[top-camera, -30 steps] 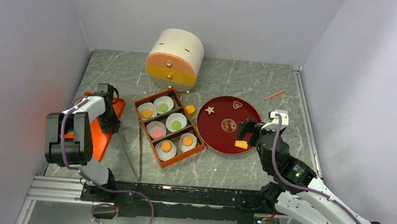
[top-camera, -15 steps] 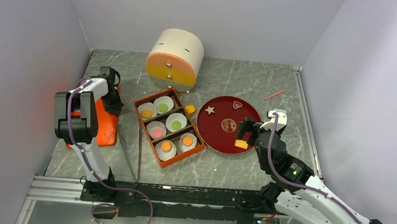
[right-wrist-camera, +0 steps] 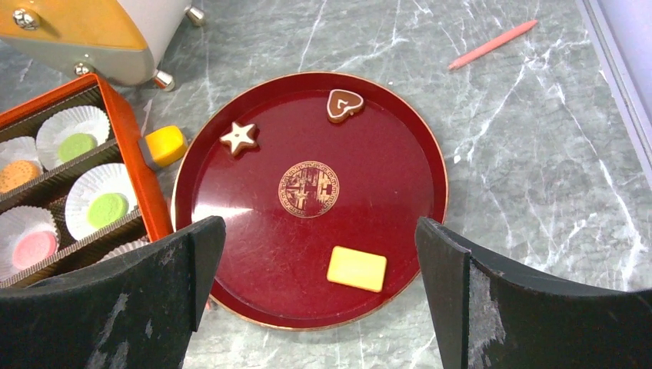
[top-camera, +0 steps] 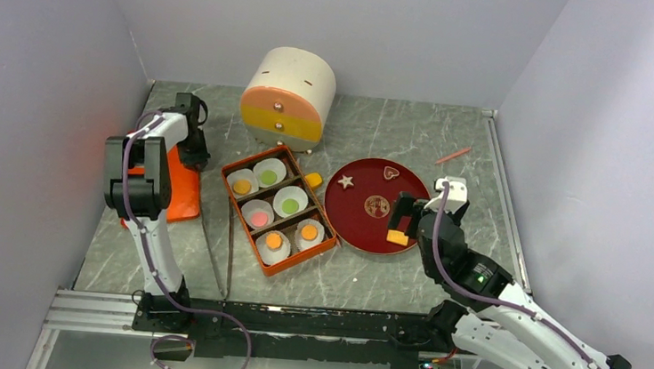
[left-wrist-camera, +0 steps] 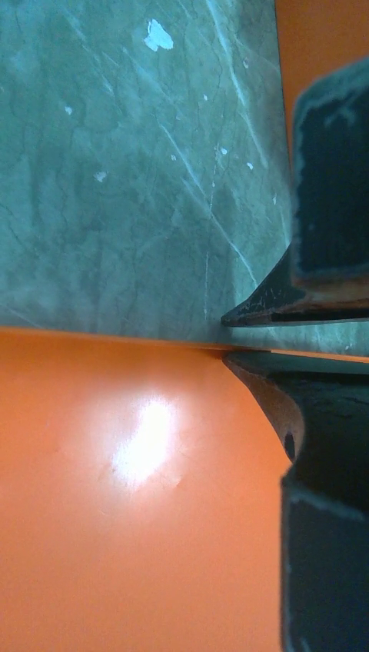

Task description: Pack the cookies

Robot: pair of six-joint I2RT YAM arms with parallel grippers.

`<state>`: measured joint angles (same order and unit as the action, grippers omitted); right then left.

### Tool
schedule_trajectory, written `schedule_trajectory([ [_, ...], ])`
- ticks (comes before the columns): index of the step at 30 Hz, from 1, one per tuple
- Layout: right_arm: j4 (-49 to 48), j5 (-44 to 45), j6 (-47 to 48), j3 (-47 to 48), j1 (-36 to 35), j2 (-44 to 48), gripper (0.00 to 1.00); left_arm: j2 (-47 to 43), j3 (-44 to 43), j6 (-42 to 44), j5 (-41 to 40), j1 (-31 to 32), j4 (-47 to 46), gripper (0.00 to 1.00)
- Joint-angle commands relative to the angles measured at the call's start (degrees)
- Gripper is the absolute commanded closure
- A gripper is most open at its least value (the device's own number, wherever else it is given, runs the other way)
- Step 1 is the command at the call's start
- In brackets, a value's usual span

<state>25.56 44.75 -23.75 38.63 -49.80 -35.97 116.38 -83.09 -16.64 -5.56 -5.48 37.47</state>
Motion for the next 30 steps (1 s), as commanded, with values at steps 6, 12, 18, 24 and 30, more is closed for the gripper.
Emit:
schedule_trajectory([
  [6,1.1,1.3,-0.8,3.8,0.1,-0.2,0.0,8.2,1.3,5.6,-1.3,0.3,-3.3,0.85],
  [12,2.0,0.2,-1.8,4.5,0.1,-1.0,0.0,5.4,-3.5,7.4,-4.1,0.4,-1.9,0.95],
  [18,2.3,0.1,-2.2,5.3,0.1,-1.4,0.0,2.0,-8.7,10.8,-9.4,2.6,-1.2,0.95],
  [24,3.2,-0.9,-3.3,7.0,0.1,-2.8,0.0,1.5,-11.1,10.8,-7.9,3.9,-4.9,0.95],
  [30,3.5,-3.2,-2.4,8.7,0.1,-3.9,0.0,3.8,-16.1,7.4,-4.2,4.4,-3.8,0.95],
])
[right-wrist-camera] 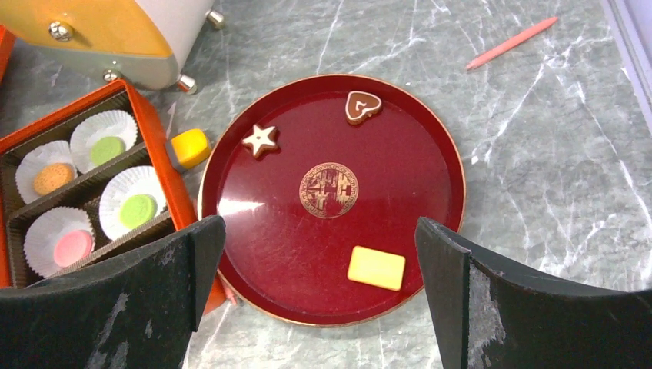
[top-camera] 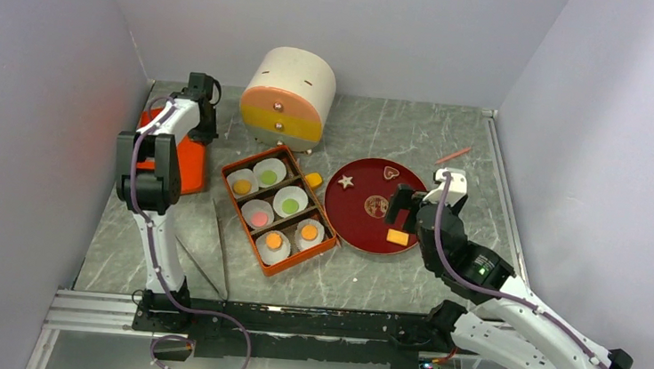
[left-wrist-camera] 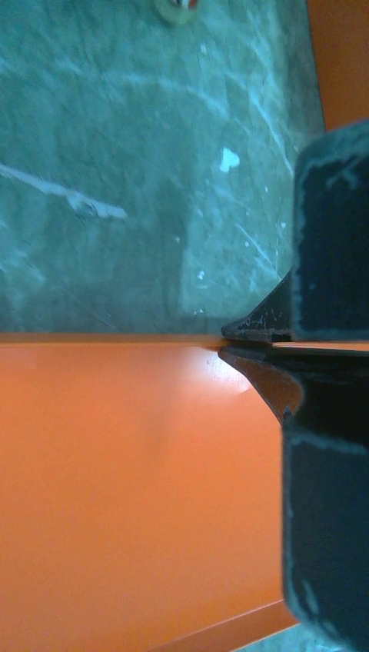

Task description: Pack the cookies

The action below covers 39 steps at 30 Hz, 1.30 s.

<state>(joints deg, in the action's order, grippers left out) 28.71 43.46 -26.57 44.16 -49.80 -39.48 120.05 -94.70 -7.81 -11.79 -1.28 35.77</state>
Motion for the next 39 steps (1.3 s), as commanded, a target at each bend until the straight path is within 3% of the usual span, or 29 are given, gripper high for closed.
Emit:
schedule_trajectory([
  [1,0.0,-2.8,0.7,3.3,0.1,-0.5,0.0,-0.1,-5.3,-2.3,2.6,0.1,-1.8,0.95],
  [10,-7.5,-10.9,1.5,2.2,0.0,-3.6,0.0,-11.8,-1.7,-14.4,8.6,-0.6,-3.6,0.95],
  [24,-20.1,-22.8,7.2,2.8,-0.4,-10.8,0.0,-33.0,12.7,-33.1,23.1,-9.4,-15.9,0.95],
  [39,-41.6,-33.6,7.1,-0.1,-2.8,-17.6,0.0,-51.0,21.7,-47.1,31.6,-9.5,-21.2,0.95],
])
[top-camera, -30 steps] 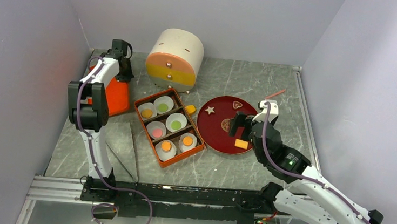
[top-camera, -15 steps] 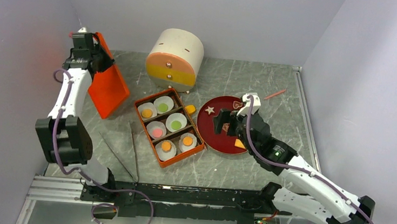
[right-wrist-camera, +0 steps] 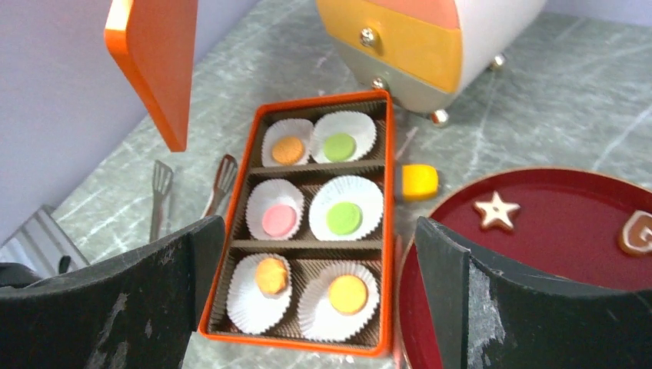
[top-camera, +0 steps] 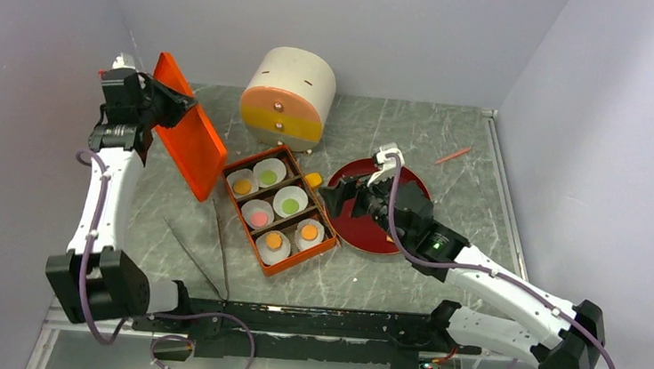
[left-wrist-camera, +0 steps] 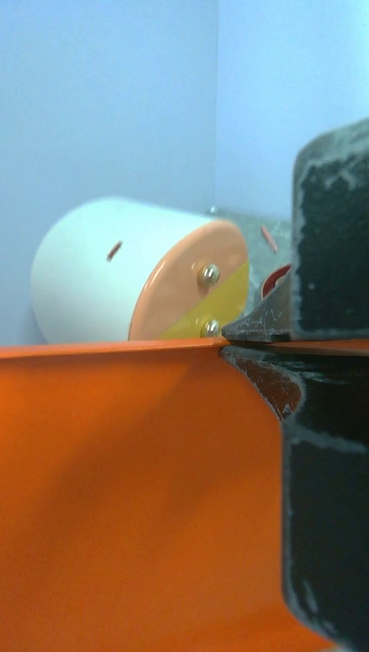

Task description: Pack the cookies

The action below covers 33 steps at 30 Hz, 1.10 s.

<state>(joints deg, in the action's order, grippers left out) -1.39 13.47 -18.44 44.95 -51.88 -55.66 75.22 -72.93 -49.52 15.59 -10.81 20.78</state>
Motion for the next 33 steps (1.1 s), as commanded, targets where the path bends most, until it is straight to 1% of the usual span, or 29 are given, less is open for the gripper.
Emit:
schedule_trajectory([
  [1,-13.6,-3.9,-1.3,-1.3,-1.0,-2.1,0.0,-7.2,0.4,-6.4,4.8,0.0,-6.2,0.95],
  [8,-27.9,-3.5,2.6,-3.1,-4.6,-6.5,0.01,-14.9,3.9,-14.5,6.4,0.4,-8.5,0.95],
  [14,-38.1,-1.3,6.5,-1.7,-9.7,-12.2,0.04,-18.4,2.6,-16.6,5.6,3.7,-7.0,0.95],
  [17,-43.5,0.1,9.8,-1.3,-12.9,-15.4,0.05,-21.1,4.8,-19.8,4.6,5.1,-8.6,0.95],
  [19,-45.4,1.5,10.9,-0.3,-14.4,-17.6,0.06,-22.4,6.0,-21.5,4.1,5.9,-9.5,0.95],
  [22,-48.0,3.6,13.6,1.1,-17.0,-20.7,0.06,-23.2,6.4,-22.5,4.5,7.0,-9.9,0.95],
  [28,-59.6,10.4,21.1,2.3,-21.3,-27.2,0.07,-24.6,8.5,-25.7,4.0,10.0,-12.2,0.95],
  [33,-66.6,11.9,26.7,4.0,-23.2,-31.5,0.1,-24.7,9.4,-26.6,2.1,13.8,-12.6,0.95],
])
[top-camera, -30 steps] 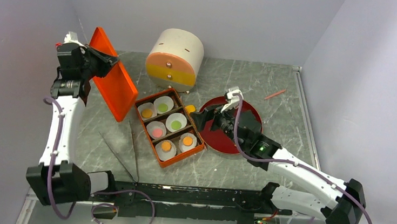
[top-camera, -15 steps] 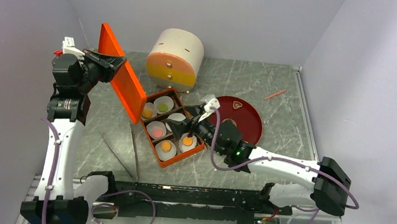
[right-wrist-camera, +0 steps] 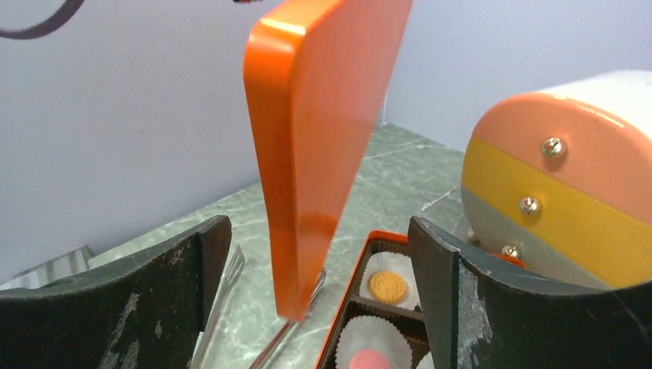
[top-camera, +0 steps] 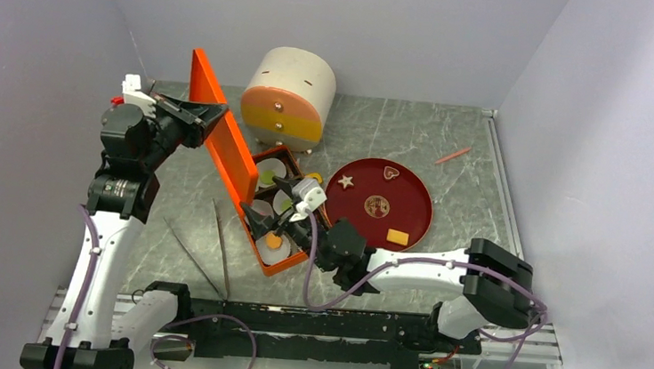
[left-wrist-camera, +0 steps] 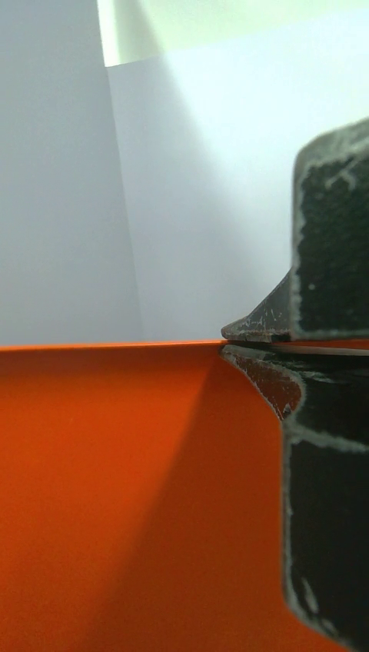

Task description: Pack the cookies

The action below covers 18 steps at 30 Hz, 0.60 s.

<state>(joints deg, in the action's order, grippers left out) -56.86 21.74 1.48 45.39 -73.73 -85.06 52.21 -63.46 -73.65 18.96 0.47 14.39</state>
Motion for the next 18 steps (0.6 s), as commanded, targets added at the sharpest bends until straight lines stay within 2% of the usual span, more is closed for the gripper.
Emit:
schedule_trajectory([
  [1,-12.1,4.3,7.7,4.2,-1.6,-3.0,0.11,-1.6,0.3,-3.0,-1.6,3.6,-7.1,0.95],
  [5,-16.3,8.9,10.1,5.0,-1.6,-6.2,0.22,-0.9,0.4,-3.6,-2.6,6.5,-8.8,0.95],
  [12,-26.0,12.2,21.6,1.4,-2.0,-7.4,0.59,0.2,0.4,-3.5,-0.6,7.8,-9.9,0.95],
  [14,-28.5,11.9,26.5,-0.1,-2.0,-6.8,0.67,0.3,0.8,-3.3,0.1,7.9,-9.5,0.95],
  [16,-30.3,11.5,31.6,-1.4,-2.1,-6.3,0.72,0.1,0.8,-2.4,0.7,7.9,-8.3,0.95],
  [18,-31.8,10.5,36.3,-3.0,-2.2,-5.4,0.75,-0.2,0.5,-0.9,0.5,7.9,-6.0,0.9],
])
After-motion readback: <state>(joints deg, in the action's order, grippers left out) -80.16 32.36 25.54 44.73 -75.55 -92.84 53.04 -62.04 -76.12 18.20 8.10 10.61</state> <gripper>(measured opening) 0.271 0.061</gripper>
